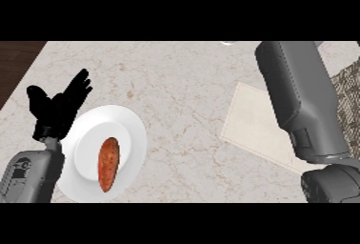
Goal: Pick the lemon from the placemat and place it in the basket
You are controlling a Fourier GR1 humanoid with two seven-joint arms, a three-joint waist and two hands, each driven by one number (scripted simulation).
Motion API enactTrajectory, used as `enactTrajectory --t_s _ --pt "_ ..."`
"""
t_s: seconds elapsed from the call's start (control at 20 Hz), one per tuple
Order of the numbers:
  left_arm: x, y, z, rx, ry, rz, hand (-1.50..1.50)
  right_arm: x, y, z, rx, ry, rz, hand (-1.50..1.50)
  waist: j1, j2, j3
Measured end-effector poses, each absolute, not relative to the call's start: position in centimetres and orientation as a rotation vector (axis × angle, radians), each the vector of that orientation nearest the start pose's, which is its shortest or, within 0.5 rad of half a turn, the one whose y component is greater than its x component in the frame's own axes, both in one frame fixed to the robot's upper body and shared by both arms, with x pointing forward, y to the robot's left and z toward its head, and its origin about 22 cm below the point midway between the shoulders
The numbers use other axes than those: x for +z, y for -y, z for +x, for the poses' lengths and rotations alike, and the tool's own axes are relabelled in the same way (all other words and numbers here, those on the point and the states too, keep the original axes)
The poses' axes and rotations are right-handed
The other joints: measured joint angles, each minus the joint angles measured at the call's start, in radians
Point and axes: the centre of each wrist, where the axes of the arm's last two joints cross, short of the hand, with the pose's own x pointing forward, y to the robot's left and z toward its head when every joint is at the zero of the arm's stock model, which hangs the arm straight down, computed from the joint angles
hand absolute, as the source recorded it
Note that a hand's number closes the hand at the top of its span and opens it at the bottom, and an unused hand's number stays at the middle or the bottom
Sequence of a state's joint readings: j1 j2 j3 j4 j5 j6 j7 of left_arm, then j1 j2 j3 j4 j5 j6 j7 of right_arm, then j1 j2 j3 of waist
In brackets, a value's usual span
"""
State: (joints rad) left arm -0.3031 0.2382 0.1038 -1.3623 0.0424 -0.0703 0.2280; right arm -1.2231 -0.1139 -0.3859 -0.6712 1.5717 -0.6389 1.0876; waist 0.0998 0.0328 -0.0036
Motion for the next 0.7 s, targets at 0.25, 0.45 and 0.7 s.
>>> enactTrajectory --t_s 0.25,0.45,0.7 --pt "5.1 -28.8 31.7 -0.153 1.426 0.138 0.0 23.8 16.3 47.3 -0.266 1.109 -1.619 1.5 -0.009 -0.001 0.0" --pt "4.9 -28.9 31.5 -0.154 1.424 0.137 0.0 25.8 18.6 47.7 -0.308 1.072 -1.698 1.5 -0.011 0.0 0.001" --pt "4.9 -28.9 31.4 -0.149 1.417 0.137 0.0 27.9 20.9 47.8 -0.355 1.021 -1.78 1.5 -0.017 -0.002 0.001"
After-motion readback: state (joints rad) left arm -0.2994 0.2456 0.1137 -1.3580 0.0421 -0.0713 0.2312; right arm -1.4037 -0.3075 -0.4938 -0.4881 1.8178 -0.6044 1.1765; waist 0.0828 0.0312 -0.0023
